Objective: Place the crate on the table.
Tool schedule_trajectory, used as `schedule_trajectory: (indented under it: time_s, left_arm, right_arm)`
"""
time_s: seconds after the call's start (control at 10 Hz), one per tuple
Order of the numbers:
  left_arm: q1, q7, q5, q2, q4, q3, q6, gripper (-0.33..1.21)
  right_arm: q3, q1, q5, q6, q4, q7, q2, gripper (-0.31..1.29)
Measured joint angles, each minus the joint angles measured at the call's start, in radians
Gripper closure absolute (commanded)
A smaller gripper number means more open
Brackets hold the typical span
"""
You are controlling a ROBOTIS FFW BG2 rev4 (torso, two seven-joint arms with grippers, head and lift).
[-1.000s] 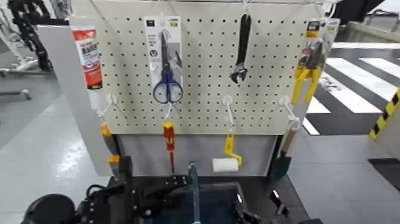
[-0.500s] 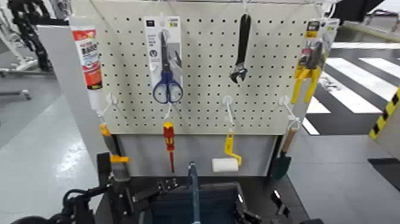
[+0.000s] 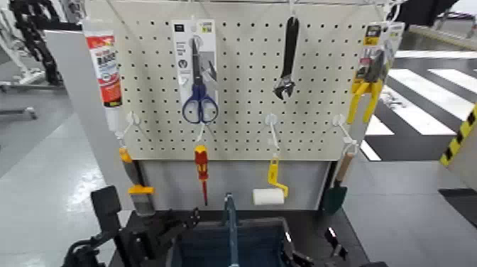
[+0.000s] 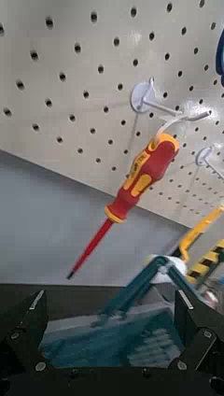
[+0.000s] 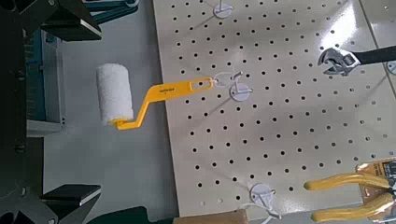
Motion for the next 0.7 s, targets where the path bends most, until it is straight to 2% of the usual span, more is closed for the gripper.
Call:
schedule_trajectory:
  time_s: [0.3,0.6,0.7]
  left_arm:
    - [0.105,0.062,-0.201,-0.046,-0.017,-0.016,-0.248,0.25]
    - [0.191,0.091,-0.427,-0.115,-0.038,-0.005,-0.474,0.25]
    - [0.208,0.099,-0.478,-0.12,-0.04,-0.004,-0.521,0.25]
  right_arm:
    - [-0.005,0.003,0.001,0.0,-0.003,0.0,0.001,0.14]
    - [-0.008,0.006,0.002,-0.002,-0.006,0.0,0.002,0.14]
    - [-0.009,0.007,0.002,-0.003,-0.007,0.0,0.002,0.14]
